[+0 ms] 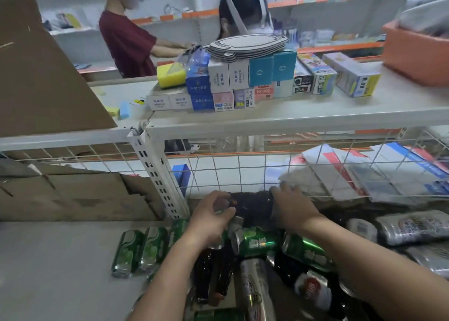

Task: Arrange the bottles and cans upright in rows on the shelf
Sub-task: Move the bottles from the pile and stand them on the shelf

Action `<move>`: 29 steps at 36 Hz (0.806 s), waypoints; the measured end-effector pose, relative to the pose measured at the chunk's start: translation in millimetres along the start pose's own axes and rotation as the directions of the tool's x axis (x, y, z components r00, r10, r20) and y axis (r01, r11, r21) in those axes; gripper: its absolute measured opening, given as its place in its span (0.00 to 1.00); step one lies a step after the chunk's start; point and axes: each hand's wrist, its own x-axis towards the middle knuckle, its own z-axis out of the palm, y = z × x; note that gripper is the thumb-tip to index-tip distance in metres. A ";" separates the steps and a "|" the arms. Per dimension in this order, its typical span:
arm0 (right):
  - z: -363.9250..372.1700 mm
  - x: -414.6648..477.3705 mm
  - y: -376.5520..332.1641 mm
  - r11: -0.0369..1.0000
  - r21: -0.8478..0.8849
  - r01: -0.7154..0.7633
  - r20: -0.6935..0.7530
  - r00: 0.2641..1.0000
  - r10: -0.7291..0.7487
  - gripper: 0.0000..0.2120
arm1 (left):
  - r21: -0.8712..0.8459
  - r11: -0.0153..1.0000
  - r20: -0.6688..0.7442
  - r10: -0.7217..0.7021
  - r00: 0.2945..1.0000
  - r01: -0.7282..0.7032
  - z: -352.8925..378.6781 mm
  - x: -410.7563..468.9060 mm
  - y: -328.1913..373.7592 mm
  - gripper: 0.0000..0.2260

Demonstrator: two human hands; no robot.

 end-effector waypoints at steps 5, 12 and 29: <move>-33.8 -14.7 -1.5 0.983 0.174 -0.058 0.052 0.997 0.050 0.34 | -0.087 0.996 -0.009 0.013 1.000 -0.014 -3.0 -0.2 11.0 0.10; -52.3 -39.7 18.1 0.820 0.569 -0.065 0.001 0.997 0.078 0.36 | -0.192 0.981 0.021 0.027 0.999 -0.023 -18.8 -2.9 36.2 0.14; -78.0 -93.8 -33.8 0.313 0.947 0.079 -0.071 0.997 -0.035 0.33 | -0.664 0.748 0.320 0.267 0.909 0.014 32.9 -32.3 74.4 0.34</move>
